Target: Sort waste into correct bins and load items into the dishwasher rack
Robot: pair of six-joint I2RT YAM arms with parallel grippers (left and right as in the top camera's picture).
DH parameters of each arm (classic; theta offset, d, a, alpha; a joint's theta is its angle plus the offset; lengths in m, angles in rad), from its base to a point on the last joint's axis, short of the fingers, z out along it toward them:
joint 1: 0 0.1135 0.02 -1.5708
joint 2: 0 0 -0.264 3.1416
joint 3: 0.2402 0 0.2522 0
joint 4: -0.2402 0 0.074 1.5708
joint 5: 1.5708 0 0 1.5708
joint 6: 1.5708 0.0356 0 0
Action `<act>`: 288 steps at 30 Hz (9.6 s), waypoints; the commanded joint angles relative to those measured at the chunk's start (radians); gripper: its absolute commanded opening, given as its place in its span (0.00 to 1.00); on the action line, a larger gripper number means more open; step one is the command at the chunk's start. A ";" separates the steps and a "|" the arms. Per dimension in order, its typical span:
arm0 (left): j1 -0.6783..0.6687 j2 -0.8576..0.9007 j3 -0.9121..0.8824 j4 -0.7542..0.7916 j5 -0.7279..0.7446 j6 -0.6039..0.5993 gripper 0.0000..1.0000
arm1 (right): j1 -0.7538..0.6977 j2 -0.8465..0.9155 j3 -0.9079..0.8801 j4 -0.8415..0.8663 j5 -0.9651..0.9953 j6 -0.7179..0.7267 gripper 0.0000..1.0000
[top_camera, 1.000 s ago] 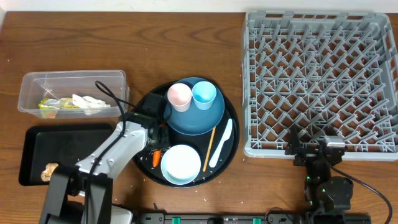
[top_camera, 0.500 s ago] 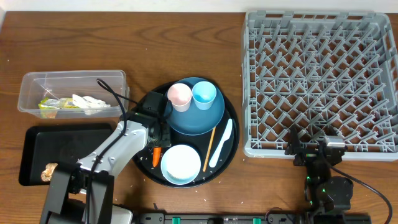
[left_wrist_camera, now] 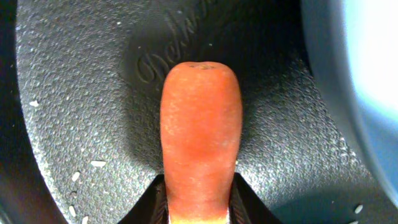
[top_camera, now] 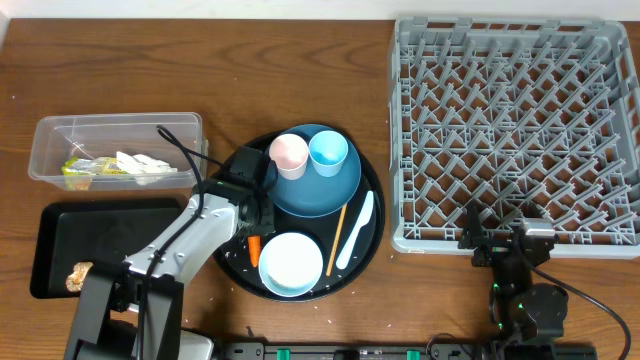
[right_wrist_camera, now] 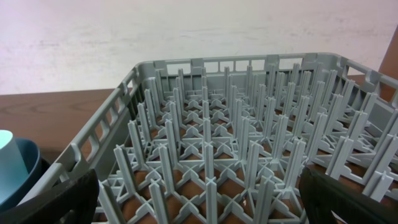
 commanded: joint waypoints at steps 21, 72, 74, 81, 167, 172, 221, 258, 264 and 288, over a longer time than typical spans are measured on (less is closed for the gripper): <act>0.095 -0.295 0.031 -0.092 -0.036 -0.071 0.21 | -0.004 -0.005 -0.003 -0.002 0.007 0.005 0.99; 1.054 -0.132 0.035 0.174 -0.031 -0.321 0.69 | -0.004 -0.005 -0.003 -0.002 0.007 0.005 0.99; 1.054 -0.156 0.042 0.174 0.016 -0.321 0.69 | -0.004 -0.005 -0.003 -0.002 0.007 0.005 0.99; 1.002 -0.337 0.089 0.133 0.168 -0.322 0.74 | -0.004 -0.005 -0.003 -0.002 0.007 0.005 0.99; -0.586 -0.182 0.172 -0.224 -0.083 -0.400 0.06 | -0.004 -0.005 -0.003 -0.002 0.007 0.005 0.99; -0.586 -0.182 0.172 -0.221 -0.102 -0.446 0.06 | -0.004 -0.005 -0.003 -0.002 0.007 0.005 0.99; -0.755 0.017 0.169 -0.238 -0.286 -0.505 0.31 | -0.004 -0.003 -0.003 -0.001 0.007 0.005 0.99; -0.755 0.017 0.124 -0.249 -0.212 -0.543 0.32 | -0.004 -0.002 -0.003 -0.002 0.007 0.005 0.99; -0.755 0.017 0.111 -0.230 -0.203 -0.543 0.32 | -0.004 -0.002 -0.003 -0.002 0.007 0.005 0.99; -0.755 0.024 0.105 -0.205 -0.207 -0.542 0.32 | -0.004 -0.002 -0.003 -0.002 0.007 0.005 0.99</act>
